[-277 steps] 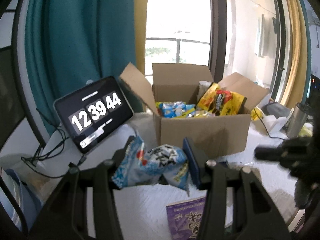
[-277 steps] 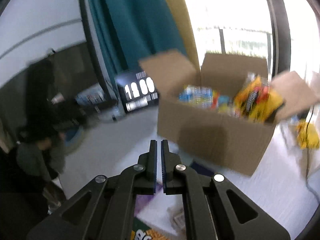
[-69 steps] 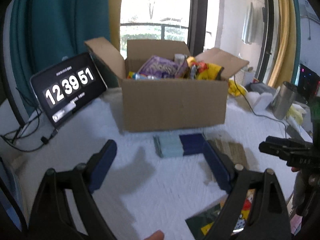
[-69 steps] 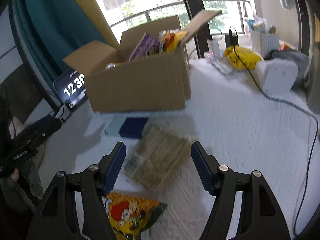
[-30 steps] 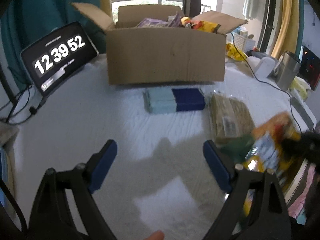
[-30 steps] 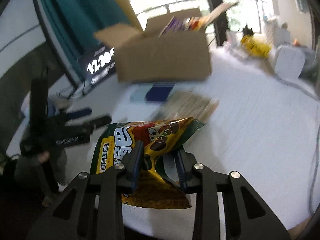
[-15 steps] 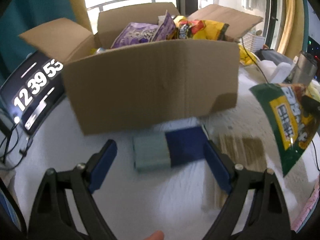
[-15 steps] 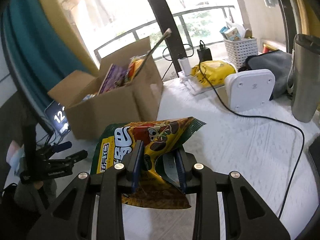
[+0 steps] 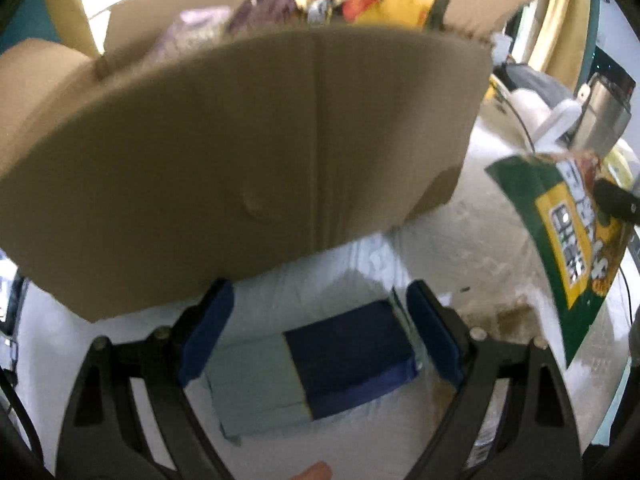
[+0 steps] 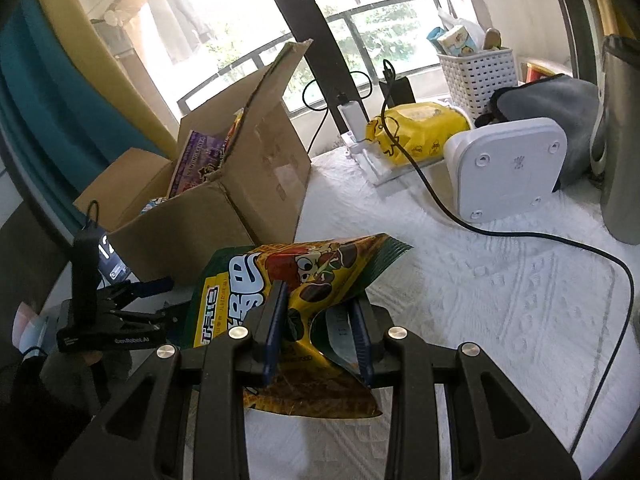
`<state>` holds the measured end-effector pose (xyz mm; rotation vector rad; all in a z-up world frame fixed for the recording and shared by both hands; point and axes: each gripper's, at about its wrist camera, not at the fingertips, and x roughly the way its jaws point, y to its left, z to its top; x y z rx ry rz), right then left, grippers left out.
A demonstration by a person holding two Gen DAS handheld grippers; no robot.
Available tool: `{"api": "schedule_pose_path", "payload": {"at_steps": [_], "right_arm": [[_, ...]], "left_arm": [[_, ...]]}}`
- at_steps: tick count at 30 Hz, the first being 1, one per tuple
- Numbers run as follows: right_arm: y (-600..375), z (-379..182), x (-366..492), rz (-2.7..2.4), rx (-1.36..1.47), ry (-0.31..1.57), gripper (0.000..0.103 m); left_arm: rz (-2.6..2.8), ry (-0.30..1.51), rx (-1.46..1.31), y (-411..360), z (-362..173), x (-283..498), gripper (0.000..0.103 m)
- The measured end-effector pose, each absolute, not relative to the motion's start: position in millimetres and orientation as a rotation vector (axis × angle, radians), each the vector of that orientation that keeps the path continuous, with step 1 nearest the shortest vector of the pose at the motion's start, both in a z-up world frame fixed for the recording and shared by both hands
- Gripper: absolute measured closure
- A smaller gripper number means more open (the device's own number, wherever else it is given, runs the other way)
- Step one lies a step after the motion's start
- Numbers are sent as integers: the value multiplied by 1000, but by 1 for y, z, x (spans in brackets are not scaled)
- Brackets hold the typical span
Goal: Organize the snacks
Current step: 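Move the left tool to the blue-and-white box while the right holds the chip bag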
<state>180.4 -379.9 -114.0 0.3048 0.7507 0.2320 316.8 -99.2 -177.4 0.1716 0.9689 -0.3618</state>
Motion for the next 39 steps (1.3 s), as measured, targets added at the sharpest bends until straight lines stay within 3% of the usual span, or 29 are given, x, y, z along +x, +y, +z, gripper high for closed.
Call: {"api": "schedule_pose_path", "payload": {"at_steps": [21,30,39], "right_arm": [[-357,-118,160,229,295,777,70],[-337,-110,145,240,266,769,70],[-326,-103,138,234,245,761,70]], "left_arm": [[-417,1069,131,-57,-183,234,14],[-427,1011,94,-35,-171,200,14],[-514,976,274,-48,-175,185,14]]}}
